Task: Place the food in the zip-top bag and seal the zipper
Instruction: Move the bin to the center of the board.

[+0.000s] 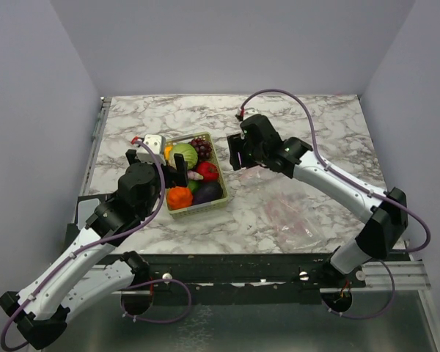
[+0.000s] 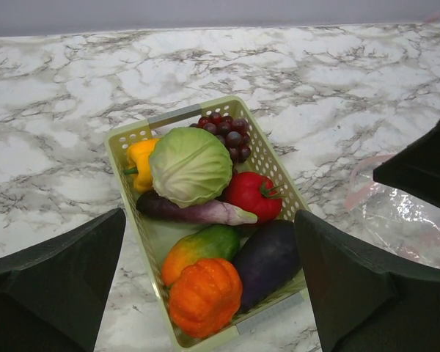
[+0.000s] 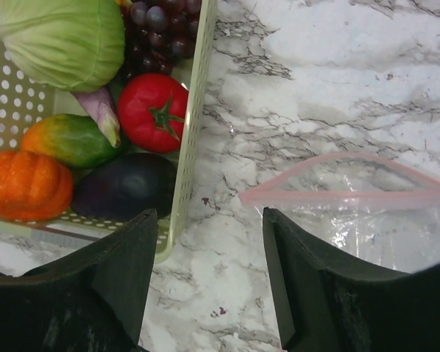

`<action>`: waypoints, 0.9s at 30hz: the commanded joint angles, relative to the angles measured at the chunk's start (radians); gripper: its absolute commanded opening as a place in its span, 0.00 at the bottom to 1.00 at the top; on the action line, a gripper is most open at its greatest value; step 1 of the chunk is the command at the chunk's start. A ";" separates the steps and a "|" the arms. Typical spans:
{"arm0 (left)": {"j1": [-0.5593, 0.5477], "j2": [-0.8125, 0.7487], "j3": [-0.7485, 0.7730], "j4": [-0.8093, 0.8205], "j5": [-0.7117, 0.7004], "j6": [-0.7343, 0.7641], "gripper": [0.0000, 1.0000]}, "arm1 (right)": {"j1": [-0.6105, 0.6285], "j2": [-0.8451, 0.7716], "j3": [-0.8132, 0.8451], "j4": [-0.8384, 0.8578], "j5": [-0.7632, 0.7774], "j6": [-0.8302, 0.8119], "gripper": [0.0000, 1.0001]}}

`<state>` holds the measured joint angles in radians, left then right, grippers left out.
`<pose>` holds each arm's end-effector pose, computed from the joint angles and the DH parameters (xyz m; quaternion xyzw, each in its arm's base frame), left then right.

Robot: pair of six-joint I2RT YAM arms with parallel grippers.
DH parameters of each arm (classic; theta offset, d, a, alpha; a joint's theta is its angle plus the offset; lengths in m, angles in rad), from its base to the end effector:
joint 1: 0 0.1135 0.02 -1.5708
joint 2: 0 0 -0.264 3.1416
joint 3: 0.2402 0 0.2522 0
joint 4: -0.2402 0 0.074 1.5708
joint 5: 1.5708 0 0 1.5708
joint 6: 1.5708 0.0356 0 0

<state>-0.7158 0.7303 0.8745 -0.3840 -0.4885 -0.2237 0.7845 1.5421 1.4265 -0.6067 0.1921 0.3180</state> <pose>0.1313 -0.0921 0.3591 0.0411 0.7766 -0.1016 0.6203 0.2486 0.2385 0.3367 -0.1713 0.8917 0.1401 0.3948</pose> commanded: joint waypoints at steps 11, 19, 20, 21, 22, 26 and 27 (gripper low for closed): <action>-0.001 -0.025 -0.009 -0.004 -0.028 0.000 0.99 | 0.002 0.283 0.198 0.064 0.016 0.048 0.59; 0.000 -0.025 -0.008 -0.003 -0.022 0.000 0.99 | 0.003 0.425 0.289 0.059 0.020 0.062 0.56; 0.000 -0.025 -0.009 -0.004 -0.022 0.000 0.99 | 0.003 0.440 0.296 0.059 0.022 0.064 0.55; -0.001 -0.025 -0.009 -0.004 -0.022 0.000 0.99 | 0.002 0.454 0.303 0.059 0.024 0.064 0.54; -0.001 -0.025 -0.009 -0.003 -0.022 0.000 0.99 | 0.002 0.466 0.310 0.058 0.026 0.065 0.54; -0.001 -0.023 -0.009 -0.003 -0.021 0.000 0.99 | 0.002 0.512 0.318 0.067 0.028 0.072 0.52; 0.000 -0.022 -0.009 -0.003 -0.021 0.000 0.99 | 0.002 0.521 0.322 0.067 0.028 0.073 0.51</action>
<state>-0.7155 0.7143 0.8745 -0.3847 -0.4908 -0.2237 0.7845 2.0186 1.7172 -0.5518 0.1967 0.3710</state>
